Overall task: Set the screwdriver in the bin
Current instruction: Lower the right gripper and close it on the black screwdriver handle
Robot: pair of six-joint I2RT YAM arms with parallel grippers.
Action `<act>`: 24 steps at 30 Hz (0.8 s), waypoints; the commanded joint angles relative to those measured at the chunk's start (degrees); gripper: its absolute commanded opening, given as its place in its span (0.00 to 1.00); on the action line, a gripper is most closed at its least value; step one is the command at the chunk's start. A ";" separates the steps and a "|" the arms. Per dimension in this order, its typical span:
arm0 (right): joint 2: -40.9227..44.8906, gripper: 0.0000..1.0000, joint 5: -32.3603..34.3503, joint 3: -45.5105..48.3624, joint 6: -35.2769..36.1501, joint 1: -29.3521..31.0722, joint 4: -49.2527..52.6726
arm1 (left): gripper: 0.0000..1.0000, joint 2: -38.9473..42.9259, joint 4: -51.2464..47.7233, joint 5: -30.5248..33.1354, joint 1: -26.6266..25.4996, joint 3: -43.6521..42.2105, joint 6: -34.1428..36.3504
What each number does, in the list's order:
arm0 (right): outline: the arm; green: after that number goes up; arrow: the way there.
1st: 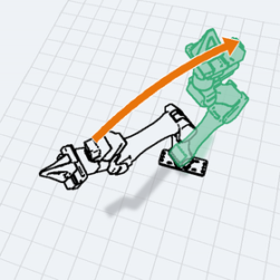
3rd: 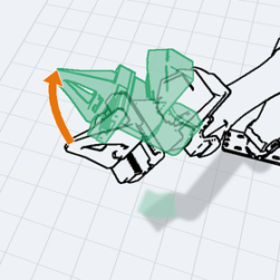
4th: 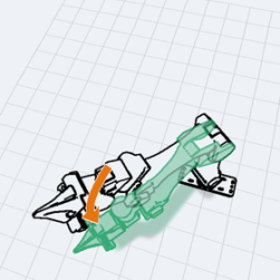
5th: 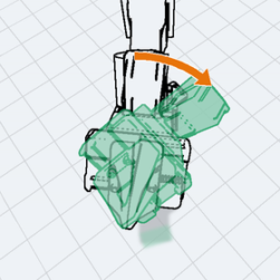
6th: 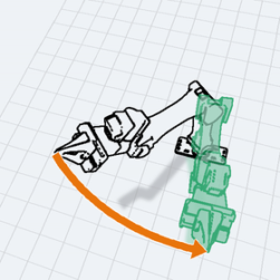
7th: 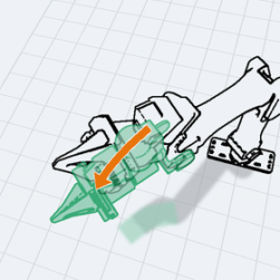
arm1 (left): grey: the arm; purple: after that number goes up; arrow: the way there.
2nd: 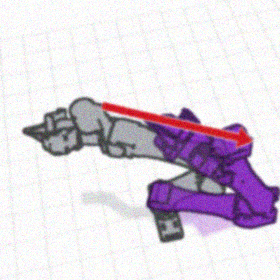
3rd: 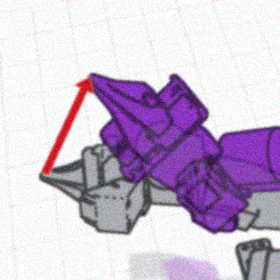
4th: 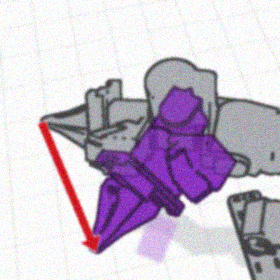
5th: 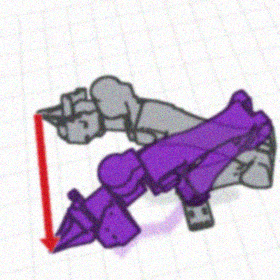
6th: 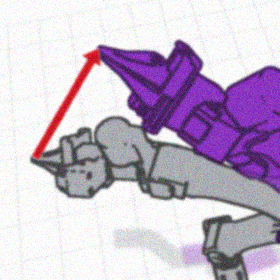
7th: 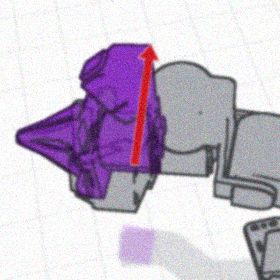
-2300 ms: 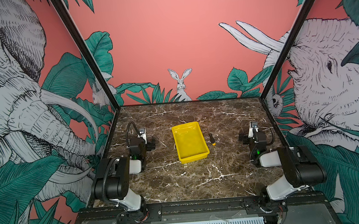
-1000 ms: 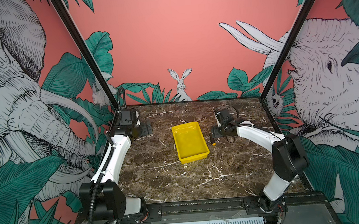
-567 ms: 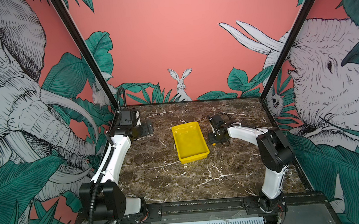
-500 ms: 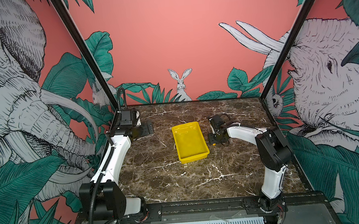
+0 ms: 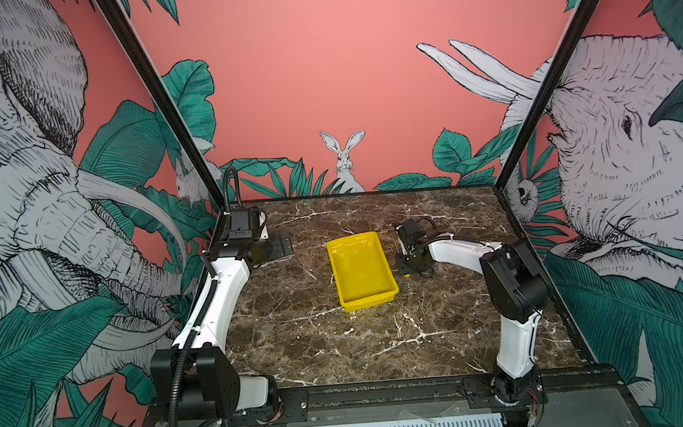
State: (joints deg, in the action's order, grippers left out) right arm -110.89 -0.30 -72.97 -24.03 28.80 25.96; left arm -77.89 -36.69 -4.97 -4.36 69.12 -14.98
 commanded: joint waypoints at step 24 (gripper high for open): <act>12.71 0.10 3.90 -1.33 5.94 0.30 8.43 | 1.00 1.95 1.68 0.54 -0.03 -1.79 0.66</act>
State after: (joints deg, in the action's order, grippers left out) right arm -101.21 2.09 -72.84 -19.90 28.80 31.24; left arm -77.87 -35.44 -4.69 -4.36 68.36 -14.92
